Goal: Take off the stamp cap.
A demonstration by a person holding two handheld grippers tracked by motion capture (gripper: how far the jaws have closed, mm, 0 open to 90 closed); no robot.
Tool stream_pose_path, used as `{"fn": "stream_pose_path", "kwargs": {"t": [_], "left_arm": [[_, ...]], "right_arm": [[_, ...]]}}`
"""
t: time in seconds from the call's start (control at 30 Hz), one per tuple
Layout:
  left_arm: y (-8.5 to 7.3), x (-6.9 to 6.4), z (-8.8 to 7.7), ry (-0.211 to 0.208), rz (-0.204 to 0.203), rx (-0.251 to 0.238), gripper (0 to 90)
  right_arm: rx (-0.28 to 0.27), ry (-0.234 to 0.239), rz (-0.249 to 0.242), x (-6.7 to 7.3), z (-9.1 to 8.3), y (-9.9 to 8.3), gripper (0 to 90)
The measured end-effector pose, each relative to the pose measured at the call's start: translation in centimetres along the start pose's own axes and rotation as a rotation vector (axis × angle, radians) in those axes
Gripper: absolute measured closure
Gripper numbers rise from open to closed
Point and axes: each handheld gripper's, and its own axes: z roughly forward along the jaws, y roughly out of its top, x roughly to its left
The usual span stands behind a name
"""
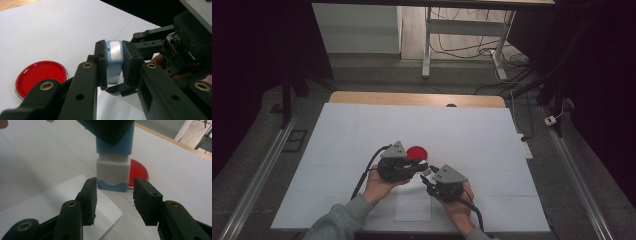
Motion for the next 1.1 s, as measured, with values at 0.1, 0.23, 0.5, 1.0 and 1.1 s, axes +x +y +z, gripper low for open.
{"fn": "stream_pose_path", "kwargs": {"t": [0.1, 0.23, 0.5, 1.0, 1.1], "left_arm": [[-0.03, 0.0, 0.05, 0.0, 0.0, 0.002, 75.5], [-0.07, -0.04, 0.13, 0.001, 0.0, 0.003, 75.6], [-0.18, -0.02, 0.24, 0.007, -0.002, 0.0, 75.5], [-0.28, -0.09, 0.37, 0.017, -0.003, -0.001, 75.5], [-0.3, -0.12, 0.44, 0.017, -0.002, 0.001, 75.6]], "right_arm": [[0.0, -0.001, 0.001, 0.04, 0.05, -0.02, 54.5], [-0.004, 0.0, 0.006, 0.06, 0.06, 0.0, 56.8], [0.002, 0.007, 0.006, 0.09, 0.06, 0.02, 62.7], [0.007, -0.014, -0.004, 0.3, 0.17, 0.03, 64.5], [0.016, -0.021, -0.017, 0.36, 0.18, 0.04, 64.7]]}}
